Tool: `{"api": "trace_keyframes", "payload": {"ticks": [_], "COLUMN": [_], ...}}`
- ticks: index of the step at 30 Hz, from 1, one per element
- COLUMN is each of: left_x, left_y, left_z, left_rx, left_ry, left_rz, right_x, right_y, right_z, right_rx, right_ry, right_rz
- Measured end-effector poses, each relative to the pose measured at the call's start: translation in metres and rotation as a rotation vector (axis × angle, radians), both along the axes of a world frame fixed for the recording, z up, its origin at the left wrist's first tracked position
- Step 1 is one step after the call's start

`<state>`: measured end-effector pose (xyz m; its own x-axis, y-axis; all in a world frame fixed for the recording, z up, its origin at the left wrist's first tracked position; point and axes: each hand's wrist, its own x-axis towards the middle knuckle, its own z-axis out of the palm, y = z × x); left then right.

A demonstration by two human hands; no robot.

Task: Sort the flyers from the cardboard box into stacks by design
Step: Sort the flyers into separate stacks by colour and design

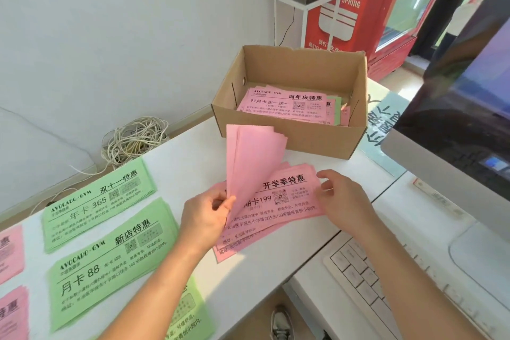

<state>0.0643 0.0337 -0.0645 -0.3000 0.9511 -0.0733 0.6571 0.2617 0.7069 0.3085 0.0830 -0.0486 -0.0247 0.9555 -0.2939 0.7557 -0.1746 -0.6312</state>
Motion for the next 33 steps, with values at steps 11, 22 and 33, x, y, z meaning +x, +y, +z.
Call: {"api": "trace_keyframes", "payload": {"ticks": [11,22,33], "left_x": [0.008,0.011,0.007], "left_y": [-0.003,0.01,0.03], "left_z": [-0.002,0.012,0.002], "left_rx": [0.084,-0.02,-0.175], "left_ry": [0.404,0.673,0.735], "left_rz": [-0.391,-0.583,-0.49], "right_x": [-0.007,-0.001,-0.004], "right_y": [0.006,0.002,-0.007], "right_z": [-0.011,-0.006,-0.01], "right_rx": [-0.181,-0.066,0.098], "right_ry": [0.42,0.17,-0.314], "right_rz": [-0.184,-0.048,0.153]}}
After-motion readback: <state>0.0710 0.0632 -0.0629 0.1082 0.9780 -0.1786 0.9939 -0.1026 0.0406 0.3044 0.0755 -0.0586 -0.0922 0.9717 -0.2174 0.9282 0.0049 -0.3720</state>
